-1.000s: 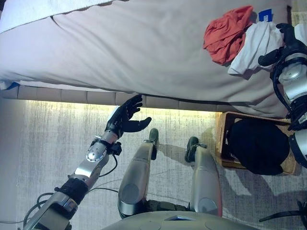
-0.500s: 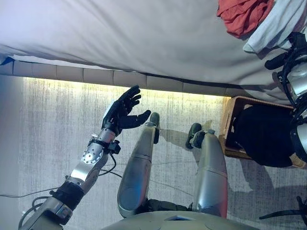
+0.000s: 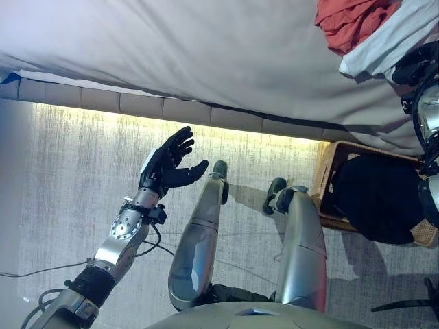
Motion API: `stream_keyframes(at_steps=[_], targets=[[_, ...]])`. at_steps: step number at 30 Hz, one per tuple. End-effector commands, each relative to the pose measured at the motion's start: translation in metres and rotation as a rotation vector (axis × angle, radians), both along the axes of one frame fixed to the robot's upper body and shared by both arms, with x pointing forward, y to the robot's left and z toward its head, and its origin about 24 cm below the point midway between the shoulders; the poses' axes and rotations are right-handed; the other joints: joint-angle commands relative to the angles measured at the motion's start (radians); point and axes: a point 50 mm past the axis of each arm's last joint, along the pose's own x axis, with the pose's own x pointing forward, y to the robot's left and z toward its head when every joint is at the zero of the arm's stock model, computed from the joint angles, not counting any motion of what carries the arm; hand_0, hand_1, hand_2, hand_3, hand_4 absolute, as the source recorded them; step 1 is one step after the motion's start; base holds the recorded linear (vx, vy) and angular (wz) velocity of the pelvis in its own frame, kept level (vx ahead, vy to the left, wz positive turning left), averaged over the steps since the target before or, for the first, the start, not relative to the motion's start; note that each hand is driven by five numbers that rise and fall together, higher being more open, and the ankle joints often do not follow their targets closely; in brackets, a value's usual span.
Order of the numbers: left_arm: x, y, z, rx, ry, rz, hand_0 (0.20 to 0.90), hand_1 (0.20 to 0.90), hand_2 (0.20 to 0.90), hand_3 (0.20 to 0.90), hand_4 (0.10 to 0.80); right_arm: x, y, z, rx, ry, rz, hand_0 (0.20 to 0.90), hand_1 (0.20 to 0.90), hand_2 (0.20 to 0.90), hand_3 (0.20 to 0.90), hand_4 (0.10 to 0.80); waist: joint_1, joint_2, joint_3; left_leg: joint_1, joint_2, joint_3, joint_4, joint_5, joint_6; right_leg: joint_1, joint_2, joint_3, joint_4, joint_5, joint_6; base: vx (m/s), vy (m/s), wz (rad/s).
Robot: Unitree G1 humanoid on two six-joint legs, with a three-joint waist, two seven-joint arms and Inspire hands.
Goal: Pick up the clothes from the bed and place them into the basket
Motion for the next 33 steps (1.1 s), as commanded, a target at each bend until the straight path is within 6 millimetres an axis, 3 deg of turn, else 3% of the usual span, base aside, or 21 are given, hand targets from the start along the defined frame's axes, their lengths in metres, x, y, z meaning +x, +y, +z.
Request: stream_keyframes(at_steps=[1, 7, 15, 16, 17, 18, 25, 26, 30, 33], targets=[[-0.009, 0.008, 0.040, -0.042, -0.200, -0.016, 0.900, 0.900, 0.900, 0.900, 0.800, -0.021, -0.008, 0.077, -0.024, -0.326, -0.011, 0.300, 0.300, 0.300, 0.200, 0.100, 0.019, 0.000, -0.039, 0.055, -0.048, 0.058, 0.077, -0.092, 0.085, 0.151, 0.081, -0.027, -0.056, -0.062, -0.039, 0.000, 0.000, 0.00], [-0.011, 0.009, 0.036, -0.045, -0.195, -0.015, 0.900, 0.900, 0.900, 0.900, 0.800, -0.025, -0.010, 0.086, -0.037, -0.353, -0.019, 0.300, 0.300, 0.300, 0.200, 0.100, 0.026, -0.008, -0.039, 0.112, -0.041, 0.054, 0.031, -0.065, 0.078, 0.214, 0.085, -0.035, -0.094, -0.061, -0.051, 0.002, 0.016, 0.05], [-0.010, 0.006, 0.031, -0.040, -0.180, -0.022, 0.900, 0.900, 0.900, 0.900, 0.800, -0.027, -0.013, 0.080, -0.139, -0.311, -0.037, 0.300, 0.300, 0.300, 0.200, 0.100, 0.025, -0.029, -0.046, 0.194, -0.026, 0.060, -0.007, -0.077, 0.083, 0.304, 0.083, -0.049, -0.134, -0.066, -0.063, 0.028, 0.005, 0.00], [-0.010, 0.006, 0.031, -0.036, -0.179, -0.023, 0.900, 0.900, 0.900, 0.900, 0.800, -0.028, -0.014, 0.080, -0.175, -0.298, -0.062, 0.373, 0.373, 0.373, 0.285, 0.185, 0.025, -0.032, -0.047, 0.199, -0.025, 0.060, -0.007, -0.079, 0.083, 0.308, 0.081, -0.050, -0.135, -0.065, -0.063, 0.058, -0.023, -0.01], [-0.010, 0.006, 0.031, -0.034, -0.174, -0.020, 0.900, 0.900, 0.900, 0.900, 0.800, -0.029, -0.016, 0.080, -0.178, -0.296, -0.077, 0.851, 0.851, 0.851, 0.842, 0.742, 0.024, -0.036, -0.050, 0.206, -0.022, 0.059, -0.012, -0.083, 0.085, 0.316, 0.082, -0.050, -0.141, -0.063, -0.062, 0.055, -0.026, -0.02], [-0.010, 0.006, 0.030, -0.034, -0.172, -0.020, 0.900, 0.900, 0.900, 0.900, 0.800, -0.030, -0.017, 0.079, -0.169, -0.296, -0.083, 0.900, 0.900, 0.900, 0.900, 0.800, 0.022, -0.038, -0.050, 0.209, -0.021, 0.060, -0.014, -0.084, 0.085, 0.320, 0.082, -0.050, -0.144, -0.061, -0.062, 0.046, -0.023, 0.00], [-0.009, 0.003, 0.023, -0.009, -0.149, -0.023, 0.900, 0.900, 0.900, 0.900, 0.800, -0.021, -0.014, 0.058, -0.252, -0.126, -0.096, 0.900, 0.900, 0.900, 0.900, 0.800, 0.011, -0.052, -0.075, 0.296, -0.008, 0.061, -0.153, -0.060, 0.070, 0.392, 0.080, -0.046, -0.252, -0.032, -0.044, 0.007, -0.011, -0.02], [-0.007, 0.004, 0.021, -0.001, -0.139, -0.013, 0.900, 0.900, 0.900, 0.900, 0.800, -0.019, -0.014, 0.050, -0.252, -0.089, -0.092, 0.900, 0.900, 0.900, 0.900, 0.800, 0.006, -0.057, -0.089, 0.313, -0.003, 0.063, -0.208, -0.028, 0.071, 0.403, 0.079, -0.052, -0.298, 0.002, -0.044, -0.004, -0.031, -0.06], [-0.002, 0.006, 0.010, 0.002, -0.039, 0.038, 0.900, 0.900, 0.900, 0.900, 0.800, -0.016, -0.017, 0.018, -0.214, 0.020, -0.057, 0.900, 0.900, 0.900, 0.900, 0.800, -0.029, -0.093, -0.147, 0.441, 0.042, 0.088, -0.333, -0.001, 0.056, 0.519, 0.088, -0.026, -0.472, 0.041, -0.026, 0.140, 0.003, -0.14], [-0.004, 0.000, 0.001, -0.017, 0.017, 0.036, 0.900, 0.900, 0.900, 0.900, 0.800, -0.014, -0.015, -0.008, -0.174, 0.102, -0.018, 0.900, 0.900, 0.900, 0.900, 0.800, -0.034, -0.095, -0.172, 0.407, -0.013, 0.049, -0.242, 0.086, 0.042, 0.632, 0.099, 0.001, -0.588, 0.089, -0.023, 0.307, 0.116, -0.28]])
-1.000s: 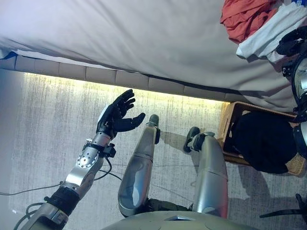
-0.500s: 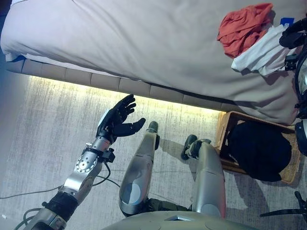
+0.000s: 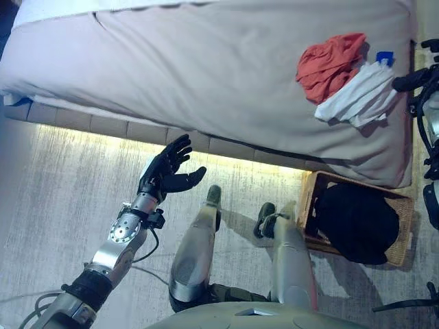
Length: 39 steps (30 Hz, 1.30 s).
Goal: Pick up the clothes from the bed and place them into the basket
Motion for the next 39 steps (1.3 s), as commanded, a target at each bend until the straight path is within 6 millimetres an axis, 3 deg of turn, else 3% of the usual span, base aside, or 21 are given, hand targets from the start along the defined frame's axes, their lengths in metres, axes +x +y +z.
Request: stream_keyframes(at_steps=[1, 3, 4, 5, 7, 9, 11, 13, 15, 17, 18, 19, 21, 25, 29, 34, 35, 39], targets=[[-0.002, -0.003, 0.012, -0.053, -0.080, 0.011, 0.900, 0.900, 0.900, 0.900, 0.800, -0.004, -0.003, 0.006, -0.063, -0.002, 0.002, 0.900, 0.900, 0.900, 0.900, 0.800, -0.014, -0.037, -0.174, -0.117, -0.061, -0.006, 0.136, 0.003, 0.019, 0.181, 0.068, -0.021, -0.222, 0.045, -0.044, 0.278, 0.183, -0.46], [0.001, -0.006, 0.018, -0.077, -0.125, 0.000, 0.900, 0.900, 0.900, 0.900, 0.800, 0.001, 0.004, 0.012, -0.070, -0.008, -0.004, 0.900, 0.900, 0.900, 0.900, 0.800, 0.009, -0.003, -0.158, -0.145, -0.079, -0.014, 0.005, 0.106, -0.007, 0.216, 0.104, -0.004, -0.252, 0.043, -0.038, 0.096, 0.189, -0.54], [0.004, -0.006, 0.024, -0.085, -0.158, 0.005, 0.900, 0.900, 0.900, 0.900, 0.800, 0.006, 0.010, 0.015, -0.088, -0.011, 0.012, 0.900, 0.900, 0.900, 0.900, 0.800, 0.022, 0.006, -0.152, -0.143, -0.092, -0.030, -0.085, 0.104, 0.003, 0.218, 0.120, 0.006, -0.252, 0.036, -0.038, 0.047, 0.213, -0.64], [0.006, -0.005, 0.028, -0.084, -0.188, 0.019, 0.900, 0.900, 0.900, 0.900, 0.800, 0.009, 0.014, 0.016, -0.094, -0.016, 0.038, 0.900, 0.900, 0.900, 0.900, 0.800, 0.029, 0.004, -0.150, -0.133, -0.105, -0.057, -0.105, 0.073, 0.018, 0.212, 0.117, 0.019, -0.233, 0.025, -0.035, 0.101, 0.216, -0.93], [0.009, -0.005, 0.034, -0.068, -0.224, 0.036, 0.900, 0.900, 0.900, 0.900, 0.800, 0.009, 0.017, 0.008, -0.108, -0.025, 0.066, 0.900, 0.900, 0.900, 0.900, 0.800, 0.017, -0.010, -0.153, -0.120, -0.117, -0.025, -0.046, -0.012, 0.045, 0.190, 0.099, 0.027, -0.201, 0.016, -0.027, 0.133, 0.147, -1.14], [0.012, -0.004, 0.036, -0.072, -0.226, 0.049, 0.900, 0.900, 0.900, 0.900, 0.800, 0.008, 0.016, 0.005, -0.124, -0.018, 0.070, 0.900, 0.900, 0.900, 0.900, 0.800, 0.011, -0.014, -0.160, -0.113, -0.116, -0.016, -0.046, -0.037, 0.054, 0.182, 0.096, 0.027, -0.198, 0.019, -0.023, 0.121, 0.065, -0.80], [0.020, 0.001, 0.045, -0.070, -0.246, 0.081, 0.900, 0.900, 0.900, 0.900, 0.800, 0.003, 0.011, 0.000, -0.183, 0.000, 0.064, 0.900, 0.900, 0.900, 0.900, 0.800, 0.015, -0.036, -0.176, -0.080, -0.129, -0.004, -0.074, -0.061, 0.079, 0.172, 0.085, -0.002, -0.162, 0.027, 0.005, 0.164, 0.088, -0.29], [0.022, 0.001, 0.051, -0.059, -0.267, 0.101, 0.900, 0.900, 0.900, 0.900, 0.800, 0.007, 0.020, 0.004, -0.189, -0.028, 0.084, 0.900, 0.900, 0.900, 0.900, 0.800, 0.019, -0.023, -0.151, -0.061, -0.112, -0.004, -0.078, -0.066, 0.100, 0.044, 0.045, -0.028, 0.053, 0.082, 0.051, 0.065, 0.066, -0.19], [0.024, 0.003, 0.052, -0.062, -0.278, 0.129, 0.900, 0.900, 0.900, 0.900, 0.800, 0.014, 0.032, 0.016, -0.229, -0.055, 0.113, 0.900, 0.900, 0.900, 0.900, 0.800, 0.017, -0.008, -0.120, -0.058, -0.094, 0.008, -0.058, -0.076, 0.098, -0.024, 0.009, -0.024, 0.043, 0.099, 0.061, 0.029, -0.031, -0.08], [0.029, 0.004, 0.061, -0.107, -0.313, 0.159, 0.900, 0.900, 0.900, 0.900, 0.800, 0.024, 0.053, 0.044, -0.278, -0.098, 0.140, 0.900, 0.900, 0.900, 0.900, 0.800, 0.008, 0.000, -0.083, -0.067, -0.095, 0.014, -0.044, -0.095, 0.090, -0.050, -0.025, -0.003, -0.131, 0.182, 0.083, -0.099, -0.099, -0.12], [0.034, 0.002, 0.069, -0.119, -0.341, 0.163, 0.900, 0.900, 0.900, 0.900, 0.800, 0.027, 0.063, 0.057, -0.305, -0.121, 0.150, 0.900, 0.900, 0.900, 0.900, 0.800, -0.003, 0.006, -0.064, -0.076, -0.088, 0.015, -0.043, -0.103, 0.093, -0.075, -0.022, 0.030, -0.178, 0.200, 0.092, -0.132, -0.146, -0.22], [0.036, -0.001, 0.075, -0.126, -0.364, 0.168, 0.900, 0.900, 0.900, 0.900, 0.800, 0.031, 0.072, 0.064, -0.330, -0.134, 0.165, 0.900, 0.900, 0.900, 0.900, 0.800, -0.006, 0.015, -0.050, -0.098, -0.078, 0.007, -0.037, -0.102, 0.101, -0.108, 0.001, 0.055, -0.151, 0.175, 0.079, -0.081, -0.131, -0.11], [0.034, -0.001, 0.077, -0.138, -0.359, 0.157, 0.900, 0.900, 0.900, 0.900, 0.800, 0.029, 0.072, 0.067, -0.326, -0.137, 0.179, 0.900, 0.900, 0.900, 0.900, 0.800, 0.001, 0.003, -0.053, -0.141, -0.091, -0.002, -0.004, -0.107, 0.096, -0.092, 0.009, 0.047, -0.161, 0.148, 0.065, 0.017, -0.182, 0.16], [0.029, -0.012, 0.076, -0.092, -0.372, 0.072, 0.900, 0.900, 0.900, 0.900, 0.800, 0.025, 0.064, 0.067, -0.331, -0.112, 0.177, 0.900, 0.900, 0.900, 0.900, 0.800, 0.023, -0.009, -0.040, -0.185, -0.094, -0.003, 0.023, -0.101, 0.082, -0.065, -0.011, -0.004, -0.179, 0.132, 0.059, 0.068, -0.196, 0.31], [0.024, -0.015, 0.075, -0.073, -0.384, 0.021, 0.900, 0.900, 0.900, 0.900, 0.800, 0.025, 0.063, 0.075, -0.324, -0.083, 0.168, 0.900, 0.900, 0.900, 0.900, 0.800, 0.050, 0.003, -0.039, -0.211, -0.100, -0.028, 0.010, -0.083, 0.075, -0.093, -0.014, -0.048, -0.148, 0.107, 0.044, 0.045, -0.087, 0.27], [0.023, -0.013, 0.085, -0.117, -0.425, 0.011, 0.900, 0.900, 0.900, 0.900, 0.800, 0.029, 0.060, 0.067, -0.307, 0.032, 0.126, 0.900, 0.900, 0.900, 0.900, 0.800, 0.075, 0.033, -0.039, -0.271, -0.112, -0.048, 0.005, -0.061, 0.071, -0.168, -0.013, -0.078, -0.088, 0.082, 0.025, 0.040, -0.044, 0.23], [0.021, -0.013, 0.085, -0.124, -0.428, 0.010, 0.900, 0.900, 0.900, 0.900, 0.800, 0.029, 0.057, 0.062, -0.295, 0.062, 0.115, 0.900, 0.900, 0.900, 0.900, 0.800, 0.079, 0.036, -0.039, -0.266, -0.114, -0.049, 0.014, -0.086, 0.069, -0.169, -0.012, -0.071, -0.068, 0.054, 0.030, 0.077, -0.053, 0.20], [0.018, -0.014, 0.091, -0.134, -0.452, -0.003, 0.900, 0.900, 0.900, 0.900, 0.800, 0.029, 0.054, 0.055, -0.280, 0.101, 0.101, 0.900, 0.900, 0.900, 0.900, 0.800, 0.090, 0.049, -0.039, -0.310, -0.121, -0.057, 0.031, -0.084, 0.072, -0.216, -0.013, -0.075, -0.028, 0.041, 0.022, 0.020, -0.035, 0.15]])
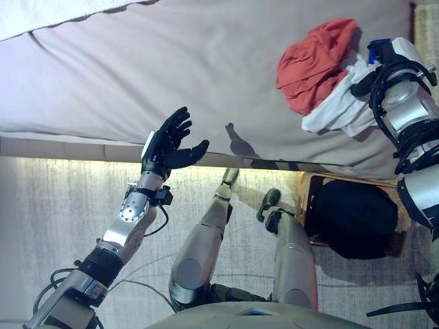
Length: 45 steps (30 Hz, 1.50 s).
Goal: Pick up the clothes from the bed and place them into the basket
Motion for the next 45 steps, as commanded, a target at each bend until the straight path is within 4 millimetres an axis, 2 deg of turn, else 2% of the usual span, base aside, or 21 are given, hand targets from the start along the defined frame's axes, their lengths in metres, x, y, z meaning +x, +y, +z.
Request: stream_keyframes(at_steps=[1, 8, 13, 15, 16, 17, 24, 28, 29, 33, 38, 45], targets=[[-0.013, -0.003, 0.050, -0.076, -0.268, -0.056, 0.900, 0.900, 0.900, 0.900, 0.800, -0.005, -0.002, 0.056, -0.088, -0.108, -0.008, 0.900, 0.900, 0.900, 0.900, 0.800, 0.014, 0.035, -0.034, -0.063, 0.012, 0.090, 0.166, -0.194, 0.075, -0.021, 0.024, 0.023, 0.008, -0.020, 0.000, -0.003, -0.004, 0.04], [-0.016, -0.004, 0.060, -0.079, -0.311, -0.052, 0.900, 0.900, 0.900, 0.900, 0.800, -0.006, -0.005, 0.059, 0.013, -0.050, 0.014, 0.900, 0.900, 0.900, 0.900, 0.800, 0.025, 0.064, -0.034, -0.184, 0.006, 0.089, 0.249, -0.209, 0.085, -0.160, 0.018, 0.045, 0.134, -0.057, -0.014, -0.040, -0.011, 0.06], [-0.017, 0.000, 0.063, -0.074, -0.312, -0.041, 0.900, 0.900, 0.900, 0.900, 0.800, -0.011, -0.019, 0.038, 0.049, 0.144, -0.044, 0.900, 0.900, 0.900, 0.900, 0.800, 0.029, 0.066, -0.034, -0.249, 0.006, 0.084, 0.314, -0.228, 0.093, -0.229, 0.020, 0.052, 0.198, -0.075, -0.026, -0.051, -0.019, 0.06], [-0.018, 0.000, 0.064, -0.072, -0.320, -0.047, 0.900, 0.900, 0.900, 0.900, 0.800, -0.013, -0.023, 0.029, 0.059, 0.206, -0.065, 0.707, 0.707, 0.707, 0.675, 0.575, 0.033, 0.063, -0.034, -0.257, 0.008, 0.082, 0.319, -0.230, 0.096, -0.234, 0.023, 0.048, 0.199, -0.075, -0.029, -0.057, -0.032, 0.09], [-0.019, 0.000, 0.065, -0.061, -0.328, -0.056, 0.900, 0.900, 0.900, 0.900, 0.800, -0.015, -0.027, 0.021, 0.057, 0.252, -0.083, 0.368, 0.368, 0.368, 0.280, 0.180, 0.036, 0.058, -0.034, -0.254, 0.010, 0.078, 0.317, -0.230, 0.097, -0.229, 0.024, 0.043, 0.197, -0.073, -0.029, -0.044, -0.043, 0.06], [-0.019, 0.000, 0.066, -0.059, -0.330, -0.059, 0.900, 0.900, 0.900, 0.900, 0.800, -0.016, -0.029, 0.019, 0.059, 0.258, -0.093, 0.300, 0.300, 0.300, 0.200, 0.100, 0.037, 0.055, -0.034, -0.250, 0.011, 0.076, 0.315, -0.229, 0.097, -0.225, 0.025, 0.041, 0.193, -0.071, -0.029, -0.051, -0.049, 0.01], [-0.020, 0.000, 0.063, -0.045, -0.333, -0.069, 0.900, 0.900, 0.900, 0.900, 0.800, -0.022, -0.041, 0.009, 0.081, 0.195, -0.143, 0.300, 0.300, 0.300, 0.200, 0.100, 0.029, 0.024, -0.034, -0.133, 0.025, 0.071, 0.226, -0.211, 0.086, -0.097, 0.042, 0.020, 0.094, -0.047, -0.024, -0.029, 0.007, 0.01], [-0.018, 0.001, 0.061, -0.045, -0.326, -0.056, 0.900, 0.900, 0.900, 0.900, 0.800, -0.028, -0.051, -0.003, 0.094, 0.134, -0.154, 0.300, 0.300, 0.300, 0.200, 0.100, 0.005, -0.017, -0.034, 0.025, 0.044, 0.086, 0.145, -0.210, 0.080, 0.066, 0.045, 0.018, -0.022, -0.027, -0.012, 0.002, 0.074, -0.08], [-0.017, 0.001, 0.063, -0.042, -0.336, -0.057, 0.900, 0.900, 0.900, 0.900, 0.800, -0.031, -0.054, -0.003, 0.097, 0.113, -0.162, 0.300, 0.300, 0.300, 0.200, 0.100, 0.001, -0.023, -0.034, 0.032, 0.049, 0.089, 0.128, -0.185, 0.081, 0.077, 0.044, 0.007, -0.048, 0.002, -0.016, -0.030, 0.084, -0.12], [-0.014, 0.000, 0.059, -0.031, -0.320, -0.045, 0.900, 0.900, 0.900, 0.900, 0.800, -0.039, -0.065, -0.007, 0.126, 0.044, -0.162, 0.300, 0.300, 0.300, 0.200, 0.100, -0.026, -0.063, -0.034, 0.171, 0.070, 0.126, 0.092, -0.204, 0.077, 0.236, 0.049, 0.012, -0.154, 0.025, -0.006, 0.034, 0.063, -0.28], [-0.010, 0.001, 0.045, -0.033, -0.237, -0.021, 0.900, 0.900, 0.900, 0.900, 0.800, -0.047, -0.073, -0.009, 0.089, -0.001, -0.135, 0.300, 0.300, 0.300, 0.200, 0.100, -0.067, -0.107, -0.128, 0.314, 0.100, 0.165, 0.016, -0.217, 0.069, 0.392, 0.051, 0.044, -0.291, 0.059, 0.010, 0.128, 0.085, -0.32], [-0.013, 0.003, 0.006, -0.007, -0.059, -0.010, 0.900, 0.900, 0.900, 0.900, 0.800, -0.058, -0.078, -0.002, 0.018, -0.059, -0.071, 0.300, 0.300, 0.300, 0.200, 0.100, -0.144, -0.155, -0.321, 0.510, 0.127, 0.201, -0.149, -0.197, 0.060, 0.546, 0.068, 0.130, -0.451, 0.123, 0.058, 0.186, 0.073, -0.28]])
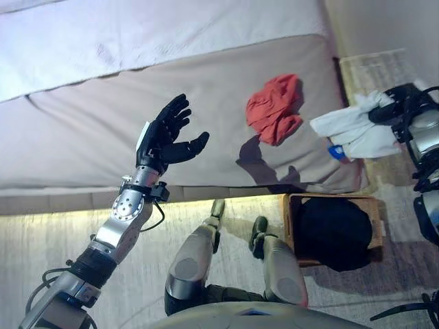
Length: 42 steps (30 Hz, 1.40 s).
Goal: Pick up the clothes from the bed and place them into the basket
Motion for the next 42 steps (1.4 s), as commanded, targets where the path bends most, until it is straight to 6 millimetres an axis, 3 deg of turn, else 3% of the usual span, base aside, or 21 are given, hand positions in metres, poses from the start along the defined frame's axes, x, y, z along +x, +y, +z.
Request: stream_keyframes(at_steps=[1, 10, 14, 19, 25, 35, 42], targets=[[-0.012, -0.002, -0.021, -0.003, 0.020, -0.010, 0.900, 0.900, 0.900, 0.900, 0.800, -0.022, -0.021, 0.019, -0.200, -0.062, -0.027, 0.300, 0.300, 0.300, 0.200, 0.100, -0.042, -0.041, -0.283, 0.033, 0.077, 0.051, 0.059, -0.180, 0.000, 0.070, 0.023, 0.034, -0.143, 0.057, -0.002, 0.142, 0.065, -0.24], [-0.007, -0.001, -0.044, 0.067, 0.122, -0.004, 0.900, 0.900, 0.900, 0.900, 0.800, -0.033, -0.025, -0.011, -0.170, -0.022, -0.018, 0.300, 0.300, 0.300, 0.200, 0.100, -0.113, -0.039, -0.354, 0.122, 0.092, 0.089, -0.082, -0.157, -0.010, 0.101, 0.031, 0.111, -0.253, 0.126, 0.044, 0.009, 0.023, -0.22], [0.002, -0.003, -0.044, 0.096, 0.140, 0.006, 0.900, 0.900, 0.900, 0.900, 0.800, -0.036, -0.021, -0.045, -0.112, 0.021, -0.029, 0.300, 0.300, 0.300, 0.200, 0.100, -0.152, -0.033, -0.361, 0.142, 0.097, 0.131, -0.119, -0.159, -0.011, 0.096, 0.034, 0.146, -0.309, 0.164, 0.060, -0.073, -0.004, -0.30], [0.005, -0.007, -0.051, 0.127, 0.183, -0.008, 0.900, 0.900, 0.900, 0.900, 0.800, -0.044, -0.012, -0.093, -0.047, 0.105, -0.037, 0.300, 0.300, 0.300, 0.200, 0.100, -0.205, -0.016, -0.359, 0.155, 0.104, 0.174, -0.117, -0.172, -0.003, 0.081, 0.050, 0.187, -0.289, 0.156, 0.057, -0.027, -0.006, -0.32], [0.007, -0.013, -0.053, 0.150, 0.195, -0.041, 0.900, 0.900, 0.900, 0.900, 0.800, -0.056, -0.007, -0.132, -0.001, 0.206, -0.060, 0.300, 0.300, 0.300, 0.200, 0.100, -0.242, 0.000, -0.348, 0.162, 0.107, 0.208, -0.112, -0.183, 0.000, 0.065, 0.059, 0.215, -0.286, 0.160, 0.061, -0.001, -0.031, -0.22], [0.008, -0.020, -0.053, 0.146, 0.196, -0.075, 0.900, 0.900, 0.900, 0.900, 0.800, -0.066, -0.011, -0.160, 0.056, 0.271, -0.120, 0.300, 0.300, 0.300, 0.200, 0.100, -0.257, 0.030, -0.332, 0.158, 0.114, 0.251, -0.103, -0.190, -0.007, 0.049, 0.058, 0.217, -0.297, 0.165, 0.065, -0.016, -0.031, -0.13], [0.008, -0.022, -0.051, 0.140, 0.182, -0.088, 0.900, 0.900, 0.900, 0.900, 0.800, -0.065, -0.011, -0.161, 0.066, 0.242, -0.125, 0.300, 0.300, 0.300, 0.200, 0.100, -0.258, 0.052, -0.315, 0.152, 0.113, 0.250, -0.101, -0.188, -0.012, 0.042, 0.055, 0.208, -0.297, 0.167, 0.065, -0.004, -0.005, -0.01]])
